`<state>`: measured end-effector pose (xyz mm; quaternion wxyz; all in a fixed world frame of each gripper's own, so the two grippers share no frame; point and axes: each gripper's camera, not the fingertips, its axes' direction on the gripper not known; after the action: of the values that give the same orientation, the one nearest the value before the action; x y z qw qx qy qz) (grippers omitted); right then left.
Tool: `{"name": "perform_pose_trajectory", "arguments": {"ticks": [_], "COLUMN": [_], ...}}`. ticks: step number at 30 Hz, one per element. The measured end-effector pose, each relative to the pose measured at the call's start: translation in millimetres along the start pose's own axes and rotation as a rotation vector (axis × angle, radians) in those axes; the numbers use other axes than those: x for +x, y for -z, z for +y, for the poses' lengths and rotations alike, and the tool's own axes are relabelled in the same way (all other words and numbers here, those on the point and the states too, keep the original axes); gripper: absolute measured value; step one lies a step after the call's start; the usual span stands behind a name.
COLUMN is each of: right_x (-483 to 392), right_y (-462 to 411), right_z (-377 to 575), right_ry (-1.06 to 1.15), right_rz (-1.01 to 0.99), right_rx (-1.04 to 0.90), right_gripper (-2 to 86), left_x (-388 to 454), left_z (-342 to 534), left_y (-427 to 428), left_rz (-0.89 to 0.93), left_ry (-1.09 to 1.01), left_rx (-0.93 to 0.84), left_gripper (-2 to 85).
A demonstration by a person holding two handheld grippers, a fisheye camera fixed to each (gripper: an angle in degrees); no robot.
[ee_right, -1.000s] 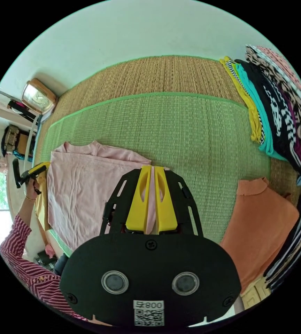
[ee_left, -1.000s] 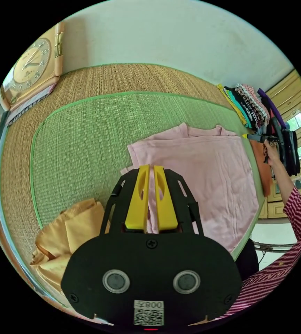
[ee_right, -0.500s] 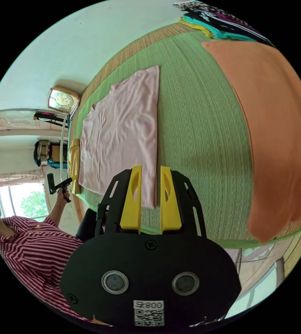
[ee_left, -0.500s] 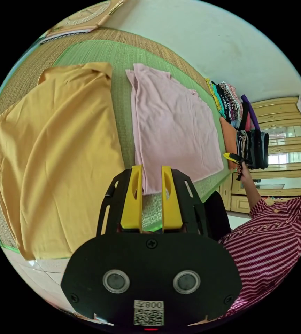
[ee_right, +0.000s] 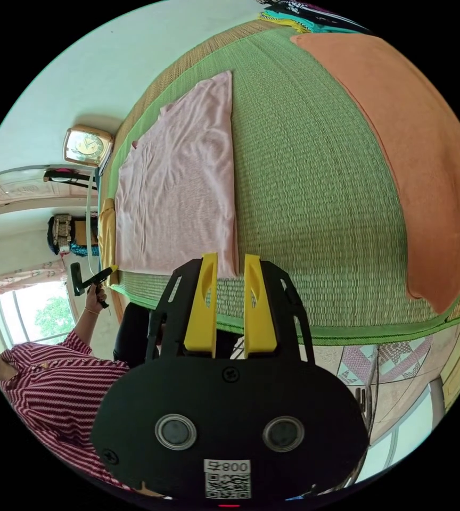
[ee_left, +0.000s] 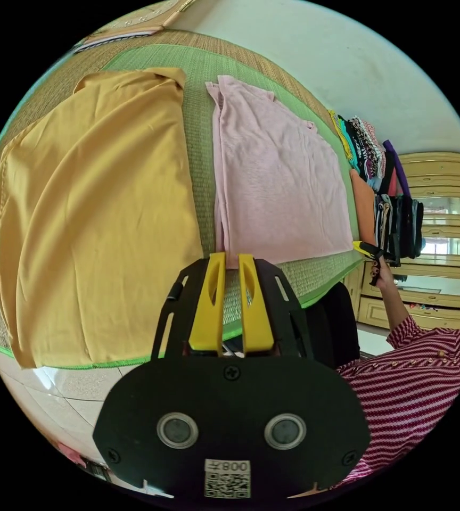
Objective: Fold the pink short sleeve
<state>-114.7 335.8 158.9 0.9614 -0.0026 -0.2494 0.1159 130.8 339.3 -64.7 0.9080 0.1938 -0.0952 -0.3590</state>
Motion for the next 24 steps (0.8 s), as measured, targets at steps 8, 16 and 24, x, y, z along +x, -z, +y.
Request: {"name": "perform_pose_trajectory", "arguments": {"ticks": [8, 16, 24], "right_x": [-3, -7, -37], "right_y": [-29, -54, -55], "right_z": [32, 63, 75], "right_ry": [0.013, -0.002, 0.046], "right_rz": [-0.063, -0.166, -0.243], "right_rx": [-0.014, 0.000, 0.041], "right_gripper": [1.7, 1.0, 1.0], "left_x": [26, 99, 317], "left_z": [20, 44, 34], "left_y": [-36, -75, -217], "left_rz": [-0.012, -0.100, 0.167], "left_ry": [0.018, -0.108, -0.738], "left_rx": [0.025, 0.144, 0.017], "left_gripper": [1.4, 5.0, 9.4]}}
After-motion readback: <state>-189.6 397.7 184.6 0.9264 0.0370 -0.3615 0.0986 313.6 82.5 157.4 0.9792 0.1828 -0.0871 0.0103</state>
